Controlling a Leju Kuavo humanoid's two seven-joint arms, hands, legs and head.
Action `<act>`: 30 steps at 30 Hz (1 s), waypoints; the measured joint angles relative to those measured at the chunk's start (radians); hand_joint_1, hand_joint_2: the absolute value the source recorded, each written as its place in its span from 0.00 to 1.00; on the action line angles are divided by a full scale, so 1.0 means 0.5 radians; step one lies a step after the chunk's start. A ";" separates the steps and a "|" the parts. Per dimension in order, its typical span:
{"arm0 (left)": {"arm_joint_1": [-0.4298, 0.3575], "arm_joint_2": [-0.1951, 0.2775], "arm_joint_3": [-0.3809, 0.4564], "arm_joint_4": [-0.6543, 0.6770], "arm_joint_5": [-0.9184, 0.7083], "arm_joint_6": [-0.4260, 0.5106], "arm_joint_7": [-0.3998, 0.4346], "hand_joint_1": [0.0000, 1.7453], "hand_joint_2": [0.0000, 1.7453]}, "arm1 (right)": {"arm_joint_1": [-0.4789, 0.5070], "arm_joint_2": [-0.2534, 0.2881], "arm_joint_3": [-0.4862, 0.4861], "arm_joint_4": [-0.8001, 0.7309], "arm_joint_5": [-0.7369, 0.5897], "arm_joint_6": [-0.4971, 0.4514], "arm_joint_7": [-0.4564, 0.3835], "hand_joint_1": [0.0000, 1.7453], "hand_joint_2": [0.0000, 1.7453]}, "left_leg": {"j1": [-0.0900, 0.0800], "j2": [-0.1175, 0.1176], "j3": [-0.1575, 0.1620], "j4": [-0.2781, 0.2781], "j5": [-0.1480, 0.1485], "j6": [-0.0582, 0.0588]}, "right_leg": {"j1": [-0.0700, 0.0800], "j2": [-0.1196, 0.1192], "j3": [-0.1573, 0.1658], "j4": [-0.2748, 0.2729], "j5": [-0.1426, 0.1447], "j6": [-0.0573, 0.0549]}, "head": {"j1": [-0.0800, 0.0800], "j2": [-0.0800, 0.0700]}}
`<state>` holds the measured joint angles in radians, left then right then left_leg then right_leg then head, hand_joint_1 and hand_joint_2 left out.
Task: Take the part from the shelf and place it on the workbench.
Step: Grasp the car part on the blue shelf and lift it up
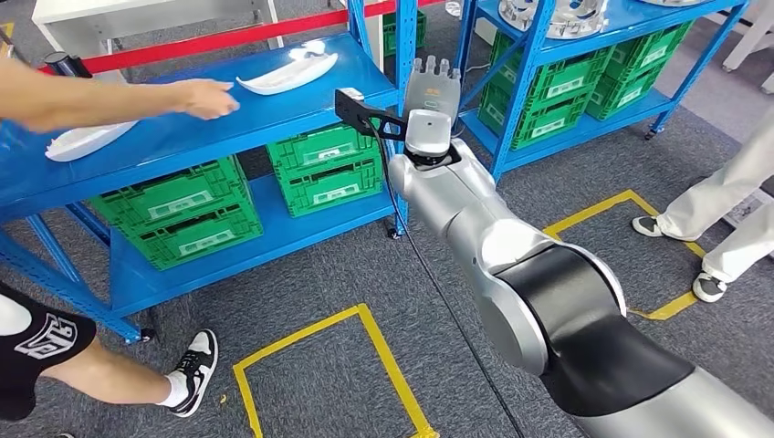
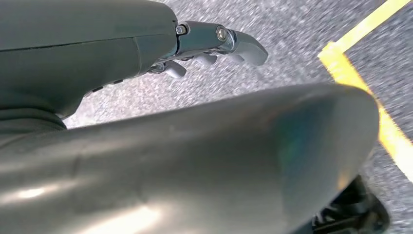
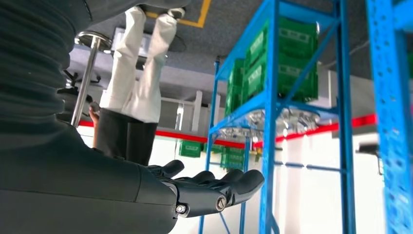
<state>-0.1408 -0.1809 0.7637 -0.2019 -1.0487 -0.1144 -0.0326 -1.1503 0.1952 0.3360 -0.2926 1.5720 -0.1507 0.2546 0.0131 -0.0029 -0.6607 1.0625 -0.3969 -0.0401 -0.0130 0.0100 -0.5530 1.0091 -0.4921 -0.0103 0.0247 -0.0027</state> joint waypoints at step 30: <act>-0.007 -0.004 0.001 0.002 -0.004 0.000 -0.002 0.00 0.00 | -0.051 0.013 0.179 0.004 -0.001 -0.035 0.015 0.00 1.00 | -0.006 -0.028 0.062 -0.089 -0.056 0.058 | 0.010 -0.007 0.025 -0.023 -0.017 0.039 | 0.011 0.000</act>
<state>-0.1441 -0.1827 0.7641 -0.2010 -1.0506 -0.1144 -0.0337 -1.1757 0.2015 0.4253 -0.2906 1.5717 -0.1680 0.2623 0.0101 -0.0168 -0.6298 1.0178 -0.4249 -0.0112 -0.0080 0.0066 -0.5405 0.9975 -0.5006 0.0093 0.0301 -0.0027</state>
